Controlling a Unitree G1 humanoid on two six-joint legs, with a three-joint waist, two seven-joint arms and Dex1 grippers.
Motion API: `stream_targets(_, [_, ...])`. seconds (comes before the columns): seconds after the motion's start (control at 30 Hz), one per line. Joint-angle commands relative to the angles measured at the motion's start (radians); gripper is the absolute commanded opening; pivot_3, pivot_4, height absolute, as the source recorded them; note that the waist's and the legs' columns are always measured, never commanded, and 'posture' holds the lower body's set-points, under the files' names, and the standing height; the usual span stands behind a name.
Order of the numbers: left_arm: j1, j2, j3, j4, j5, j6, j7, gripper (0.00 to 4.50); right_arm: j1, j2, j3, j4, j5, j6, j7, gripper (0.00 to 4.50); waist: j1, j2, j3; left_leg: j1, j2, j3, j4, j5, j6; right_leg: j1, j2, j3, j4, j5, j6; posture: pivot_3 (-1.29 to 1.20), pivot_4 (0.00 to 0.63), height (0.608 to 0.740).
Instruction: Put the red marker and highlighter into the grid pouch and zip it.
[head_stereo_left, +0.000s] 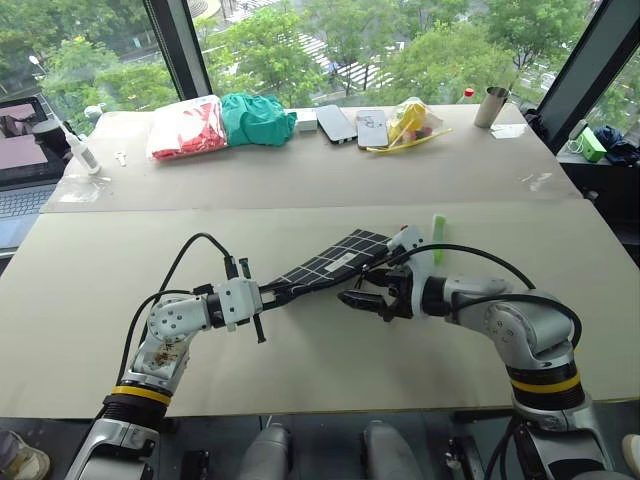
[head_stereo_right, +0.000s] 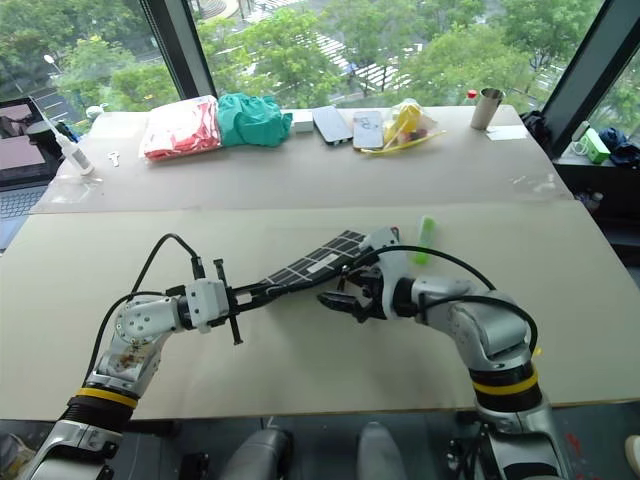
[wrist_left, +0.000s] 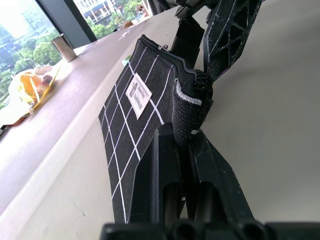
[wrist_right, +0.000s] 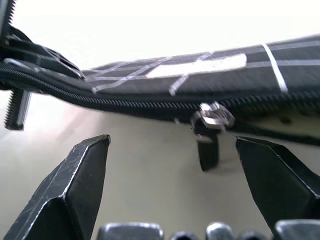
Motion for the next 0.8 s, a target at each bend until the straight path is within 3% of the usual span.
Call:
stream_targets(0.03, [-0.002,0.003,0.011,-0.03,-0.012,-0.009,-0.002,0.0,-0.032,-0.007,-0.034,0.004,0.01,-0.008,-0.005,4.42,0.002,0.0,0.0,0.0,0.0,0.0,0.0,0.0,0.0,0.0,0.0,0.0,0.0,0.0,0.0,0.0,0.15,0.74])
stream_targets(0.33, [0.026,0.009,0.006,-0.037,-0.001,-0.022,-0.009,0.0,-0.06,-0.067,-0.041,0.028,0.017,-0.019,0.028,4.42,0.0,0.0,0.0,0.0,0.0,0.0,0.0,0.0,0.0,0.0,0.0,0.0,0.0,0.0,0.0,0.0,0.15,0.74])
stream_targets(0.47, [0.034,0.011,0.005,-0.045,0.003,-0.021,-0.008,0.0,-0.063,-0.071,-0.029,0.033,0.01,-0.027,0.035,3.45,0.0,0.0,0.0,0.0,0.0,0.0,0.0,0.0,0.0,0.0,0.0,0.0,0.0,0.0,0.0,0.0,0.15,0.74])
stream_targets(0.8, [0.037,0.012,0.007,-0.053,0.008,-0.015,-0.001,0.0,-0.048,-0.046,-0.016,0.03,0.007,-0.042,0.037,0.07,0.0,0.0,0.0,0.0,0.0,0.0,0.0,0.0,0.0,0.0,0.0,0.0,0.0,0.0,0.0,0.0,0.15,0.74])
